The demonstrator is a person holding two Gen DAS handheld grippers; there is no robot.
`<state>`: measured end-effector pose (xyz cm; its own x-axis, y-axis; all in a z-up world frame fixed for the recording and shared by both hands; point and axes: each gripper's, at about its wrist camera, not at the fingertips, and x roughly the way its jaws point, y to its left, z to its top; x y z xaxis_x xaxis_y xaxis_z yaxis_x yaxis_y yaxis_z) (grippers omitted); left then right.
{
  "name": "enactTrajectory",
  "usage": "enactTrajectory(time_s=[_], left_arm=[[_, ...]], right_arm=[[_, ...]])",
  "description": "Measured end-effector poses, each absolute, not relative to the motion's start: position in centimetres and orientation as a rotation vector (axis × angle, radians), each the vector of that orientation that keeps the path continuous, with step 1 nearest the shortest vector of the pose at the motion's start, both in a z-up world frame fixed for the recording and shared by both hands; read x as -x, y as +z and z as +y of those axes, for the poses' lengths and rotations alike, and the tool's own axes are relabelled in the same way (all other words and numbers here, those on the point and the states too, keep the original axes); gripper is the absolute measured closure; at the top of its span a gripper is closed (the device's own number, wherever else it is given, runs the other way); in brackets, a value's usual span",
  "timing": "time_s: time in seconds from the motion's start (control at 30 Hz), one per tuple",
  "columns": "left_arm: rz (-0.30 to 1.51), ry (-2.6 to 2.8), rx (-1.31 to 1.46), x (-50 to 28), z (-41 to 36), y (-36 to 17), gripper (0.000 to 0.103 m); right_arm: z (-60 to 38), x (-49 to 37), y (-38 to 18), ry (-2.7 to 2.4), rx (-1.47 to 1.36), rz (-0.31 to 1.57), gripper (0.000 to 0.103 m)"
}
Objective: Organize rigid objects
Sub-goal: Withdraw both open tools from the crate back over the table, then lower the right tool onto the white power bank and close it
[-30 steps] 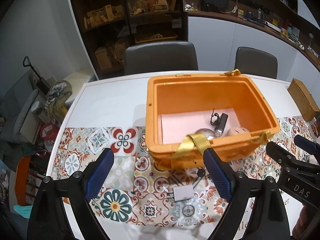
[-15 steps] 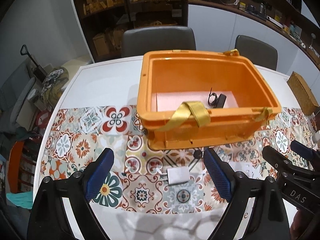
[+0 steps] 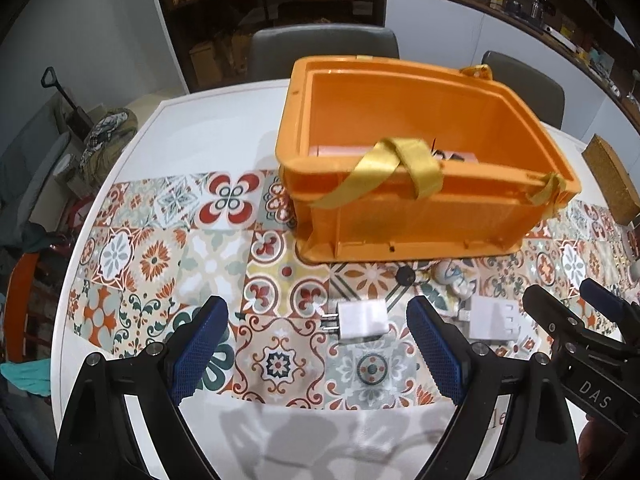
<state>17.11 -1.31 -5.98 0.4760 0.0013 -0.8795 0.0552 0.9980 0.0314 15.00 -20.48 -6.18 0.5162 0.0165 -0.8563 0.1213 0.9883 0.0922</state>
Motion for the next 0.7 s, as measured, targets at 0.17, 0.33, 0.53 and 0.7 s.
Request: enactTrajectory(time_s=[0.17, 0.33, 0.53, 0.7], left_arm=[[1.101, -0.027, -0.059, -16.9, -1.3, -7.3, 0.011], [1.119, -0.032, -0.066, -16.7, -1.4, -8.8, 0.011], [1.153, -0.030, -0.080, -16.9, -1.6, -10.5, 0.011], [1.161, -0.032, -0.091, -17.1, -1.8, -11.6, 0.011]], right_arm=[[-20.3, -14.8, -7.7, -0.066, -0.150, 1.043, 0.012], [-20.3, -14.7, -9.1, -0.067, -0.156, 1.060, 0.010], [-20.2, -15.0, -10.8, -0.072, -0.157, 1.088, 0.009], [-20.2, -15.6, -12.2, -0.074, -0.155, 1.112, 0.009]])
